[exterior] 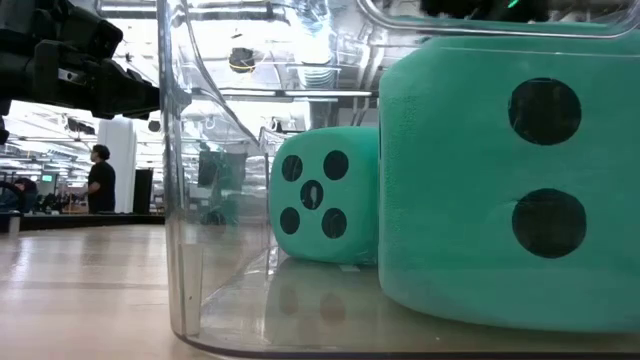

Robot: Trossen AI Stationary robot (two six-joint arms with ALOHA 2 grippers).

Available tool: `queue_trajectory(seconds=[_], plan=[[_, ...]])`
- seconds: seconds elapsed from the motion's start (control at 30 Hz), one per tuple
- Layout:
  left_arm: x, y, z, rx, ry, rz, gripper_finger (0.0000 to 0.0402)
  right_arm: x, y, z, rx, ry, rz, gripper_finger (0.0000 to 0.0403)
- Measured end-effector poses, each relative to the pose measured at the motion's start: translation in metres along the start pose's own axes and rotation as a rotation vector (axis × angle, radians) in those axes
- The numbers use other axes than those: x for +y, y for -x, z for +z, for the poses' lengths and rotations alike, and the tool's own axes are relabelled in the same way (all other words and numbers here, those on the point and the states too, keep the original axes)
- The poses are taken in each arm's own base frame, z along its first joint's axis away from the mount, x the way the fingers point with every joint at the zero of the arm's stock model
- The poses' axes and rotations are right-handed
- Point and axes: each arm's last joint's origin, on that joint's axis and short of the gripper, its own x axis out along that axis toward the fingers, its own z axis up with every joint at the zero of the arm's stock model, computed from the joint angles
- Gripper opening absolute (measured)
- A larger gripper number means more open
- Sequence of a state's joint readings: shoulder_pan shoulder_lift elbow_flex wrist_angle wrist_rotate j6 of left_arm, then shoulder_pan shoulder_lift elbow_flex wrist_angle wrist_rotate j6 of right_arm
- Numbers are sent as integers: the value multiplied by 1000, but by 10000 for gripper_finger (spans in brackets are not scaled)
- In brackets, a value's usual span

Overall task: Pick & Place Toys
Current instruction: Put the blue game piece into the yellow bin

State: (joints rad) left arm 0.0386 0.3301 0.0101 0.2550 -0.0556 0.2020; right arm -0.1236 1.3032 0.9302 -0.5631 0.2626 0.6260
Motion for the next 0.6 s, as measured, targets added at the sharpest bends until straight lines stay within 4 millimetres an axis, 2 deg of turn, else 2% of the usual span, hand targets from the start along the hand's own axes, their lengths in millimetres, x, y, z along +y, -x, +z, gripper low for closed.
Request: queue_trajectory(seconds=[0.27, 0.43, 0.6], plan=[[0, 0, 0, 0, 0, 0, 17, -18, -57, 44, -40, 38, 140, 125], [0, 0, 0, 0, 0, 0, 17, -7, -83, 73, -29, 101, 218, 125], [0, 0, 0, 0, 0, 0, 17, 14, -98, 91, 36, 180, 229, 125]])
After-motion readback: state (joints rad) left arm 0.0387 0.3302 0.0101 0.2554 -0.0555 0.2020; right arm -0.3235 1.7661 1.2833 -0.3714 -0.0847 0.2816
